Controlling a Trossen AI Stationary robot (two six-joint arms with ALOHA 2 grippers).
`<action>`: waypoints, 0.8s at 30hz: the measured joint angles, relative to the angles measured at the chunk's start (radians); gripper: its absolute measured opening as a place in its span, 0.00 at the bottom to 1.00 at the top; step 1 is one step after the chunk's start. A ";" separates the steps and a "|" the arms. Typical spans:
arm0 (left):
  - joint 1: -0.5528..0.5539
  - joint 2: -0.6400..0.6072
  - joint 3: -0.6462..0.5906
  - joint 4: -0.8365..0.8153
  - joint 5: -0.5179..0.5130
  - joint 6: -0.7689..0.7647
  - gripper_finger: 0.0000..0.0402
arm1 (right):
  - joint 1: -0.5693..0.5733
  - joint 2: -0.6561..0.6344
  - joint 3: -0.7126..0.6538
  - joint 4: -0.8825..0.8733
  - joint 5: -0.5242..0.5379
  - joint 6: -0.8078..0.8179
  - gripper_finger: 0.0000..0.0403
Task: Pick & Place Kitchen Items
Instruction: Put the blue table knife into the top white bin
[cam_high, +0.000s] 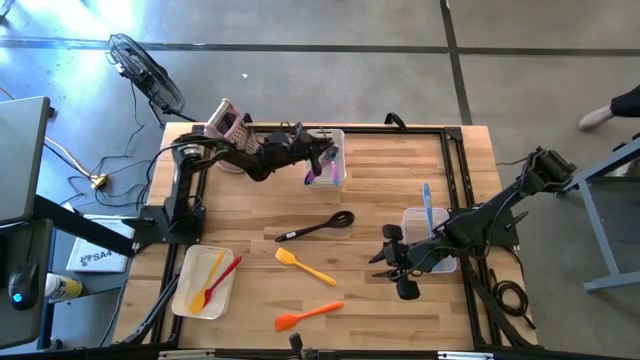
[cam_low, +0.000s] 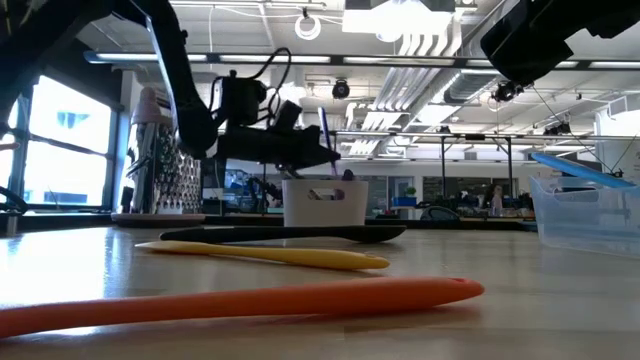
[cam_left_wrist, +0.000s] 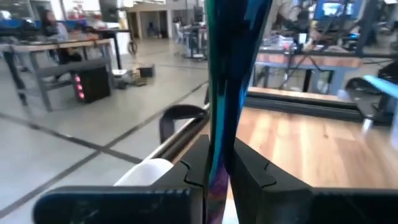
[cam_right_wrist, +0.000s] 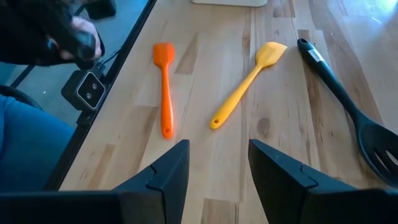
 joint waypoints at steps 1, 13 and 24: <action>-0.001 0.006 0.003 -0.006 0.006 -0.002 0.08 | 0.000 0.000 0.000 0.002 0.000 0.000 0.39; -0.023 0.029 -0.002 -0.044 0.059 -0.045 0.16 | 0.002 0.000 0.000 -0.006 0.000 0.001 0.39; -0.027 0.028 -0.002 -0.046 0.076 -0.176 0.17 | 0.002 0.000 0.000 -0.014 -0.003 0.007 0.39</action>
